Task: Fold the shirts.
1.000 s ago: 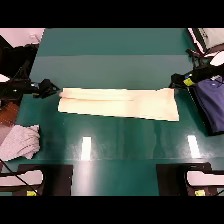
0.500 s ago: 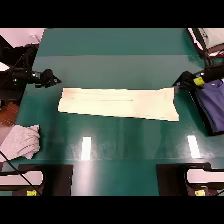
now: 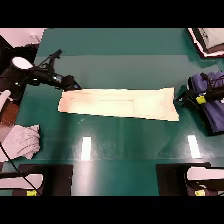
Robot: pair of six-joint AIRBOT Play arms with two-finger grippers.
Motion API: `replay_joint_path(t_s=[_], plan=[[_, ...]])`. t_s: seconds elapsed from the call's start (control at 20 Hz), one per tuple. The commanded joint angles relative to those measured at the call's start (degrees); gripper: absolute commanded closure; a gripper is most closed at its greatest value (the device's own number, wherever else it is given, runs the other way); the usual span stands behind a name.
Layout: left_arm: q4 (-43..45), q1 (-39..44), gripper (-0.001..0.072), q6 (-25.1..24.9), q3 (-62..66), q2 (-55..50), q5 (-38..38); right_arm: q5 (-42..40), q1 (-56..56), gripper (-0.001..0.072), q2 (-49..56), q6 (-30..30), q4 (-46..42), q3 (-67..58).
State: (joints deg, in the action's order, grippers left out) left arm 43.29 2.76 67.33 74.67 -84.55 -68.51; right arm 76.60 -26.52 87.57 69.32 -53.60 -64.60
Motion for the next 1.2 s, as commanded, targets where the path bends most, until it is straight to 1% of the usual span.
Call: replay_joint_path(t_s=[0.0,0.05,0.1,0.3,0.35,0.4,0.45,0.5,0.55,0.6,0.7,0.75,0.85,0.95,1.05,1.15], plan=[[0.1,5.7,0.0686,0.2,0.1,0.0,3.9,-2.9,-0.8,0.0103,3.2,-5.6,6.6,3.0],[0.1,6.6,0.0686,0.3,0.1,0.0,5.0,-2.9,-0.1,0.0104,4.5,-6.6,8.2,3.0],[0.1,7.4,0.0686,0.3,0.1,0.0,5.8,-3.0,0.5,0.0122,5.6,-7.6,9.9,3.0],[0.4,8.1,0.0686,0.3,0.1,0.0,5.9,-4.5,4.5,0.0125,6.4,-7.9,12.7,3.0],[0.5,8.1,0.0686,0.3,0.1,-0.1,5.9,-4.3,5.5,0.0183,6.4,-8.4,13.2,3.0],[0.5,8.1,0.0686,0.3,0.1,-0.1,5.9,-4.3,6.4,0.0212,6.4,-8.5,13.1,3.0],[0.5,8.1,0.0686,0.4,0.1,-0.1,5.9,-4.2,7.2,0.0312,6.4,-8.6,13.1,3.0],[0.5,8.1,0.0685,0.6,0.1,-0.1,5.9,-4.1,7.8,0.0458,6.4,-9.0,13.1,3.0],[1.1,8.1,0.0686,2.0,0.0,-0.1,5.8,-4.2,8.3,0.0597,6.4,-9.0,13.1,3.0],[3.1,8.3,0.0686,3.4,0.1,-0.2,5.0,-4.2,8.7,0.0695,6.2,-10.1,13.1,3.0],[9.2,9.8,0.0686,6.6,0.1,-0.2,4.7,-4.7,8.9,0.0698,4.7,-10.5,13.2,2.9],[10.8,10.6,0.0686,7.9,0.1,-0.2,5.3,-4.5,8.9,0.0699,3.5,-10.2,13.2,2.7],[10.5,12.6,0.0686,7.9,0.1,-0.2,8.3,-2.6,8.9,0.0701,0.4,-8.2,13.1,0.7],[10.2,14.6,0.0686,7.9,0.2,-0.7,11.8,1.3,9.3,0.0702,-2.6,-4.6,13.2,-3.6],[9.9,16.5,0.0686,8.0,3.0,-3.8,11.7,5.5,10.9,0.0702,-5.2,-1.5,13.1,-9.3],[8.2,18.5,0.0686,7.9,7.5,-8.5,10.9,7.5,13.9,0.0702,-6.9,1.8,13.1,-15.4]])
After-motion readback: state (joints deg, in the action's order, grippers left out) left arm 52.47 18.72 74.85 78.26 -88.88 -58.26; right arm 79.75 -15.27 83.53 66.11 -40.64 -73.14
